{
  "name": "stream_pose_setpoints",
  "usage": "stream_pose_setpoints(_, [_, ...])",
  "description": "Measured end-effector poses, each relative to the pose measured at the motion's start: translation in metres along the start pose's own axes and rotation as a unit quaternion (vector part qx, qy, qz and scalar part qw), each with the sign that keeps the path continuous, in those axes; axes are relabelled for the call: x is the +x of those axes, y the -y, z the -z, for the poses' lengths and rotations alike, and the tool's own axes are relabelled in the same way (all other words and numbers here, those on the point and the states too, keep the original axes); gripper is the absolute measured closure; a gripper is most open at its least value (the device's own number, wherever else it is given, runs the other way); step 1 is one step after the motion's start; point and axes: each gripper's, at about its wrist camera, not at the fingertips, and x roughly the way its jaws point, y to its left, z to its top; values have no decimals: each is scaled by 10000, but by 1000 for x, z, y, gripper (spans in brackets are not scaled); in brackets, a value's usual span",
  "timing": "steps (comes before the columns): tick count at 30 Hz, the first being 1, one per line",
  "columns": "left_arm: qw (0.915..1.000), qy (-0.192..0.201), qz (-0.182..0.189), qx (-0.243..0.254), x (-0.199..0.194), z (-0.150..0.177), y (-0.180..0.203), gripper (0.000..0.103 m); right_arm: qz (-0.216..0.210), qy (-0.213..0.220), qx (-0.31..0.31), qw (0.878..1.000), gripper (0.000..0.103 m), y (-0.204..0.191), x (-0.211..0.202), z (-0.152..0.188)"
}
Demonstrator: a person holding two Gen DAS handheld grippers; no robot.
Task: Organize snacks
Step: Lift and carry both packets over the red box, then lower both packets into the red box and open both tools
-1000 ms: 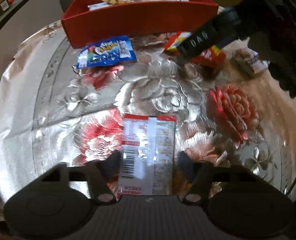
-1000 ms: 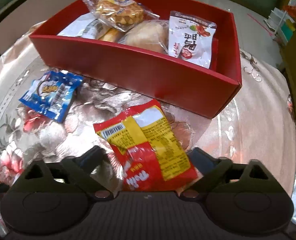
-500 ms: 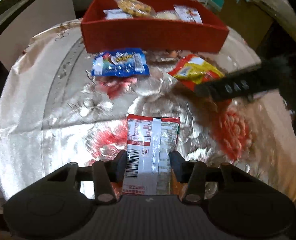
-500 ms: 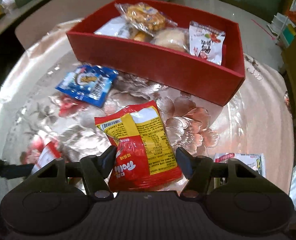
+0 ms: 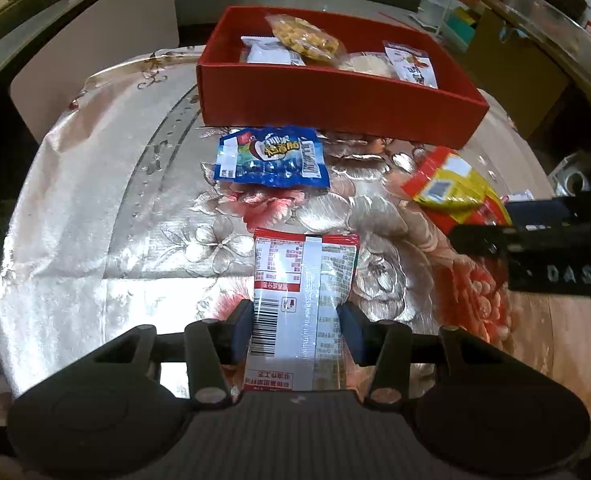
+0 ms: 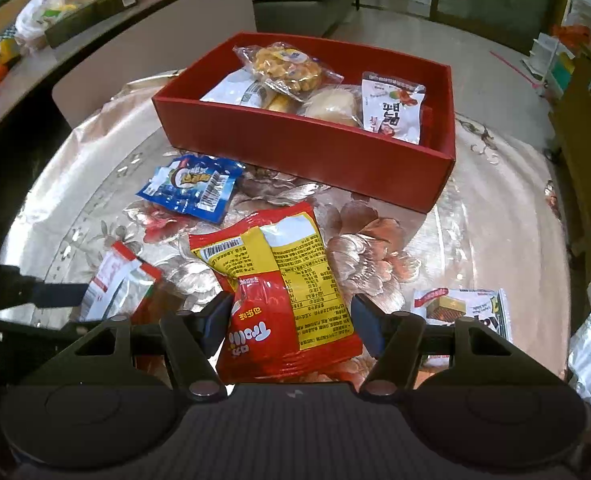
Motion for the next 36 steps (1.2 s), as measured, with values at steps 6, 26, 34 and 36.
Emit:
stream_pose_setpoints(6, [9994, 273, 118, -162, -12, -17, -4, 62, -42, 215, 106, 9997, 32, 7, -14, -2])
stream_pose_setpoints(26, [9909, 1256, 361, -326, -43, -96, 1, 62, -102, 1321, 706, 9887, 32, 49, -63, -44])
stream_pose_setpoints(34, [9879, 1455, 310, -451, -35, -128, 0, 62, -136, 1498, 731, 9859, 32, 52, -60, -68])
stream_pose_setpoints(36, [9873, 1499, 269, -448, -33, -134, 1, 62, -148, 1543, 754, 9850, 32, 53, -59, -74])
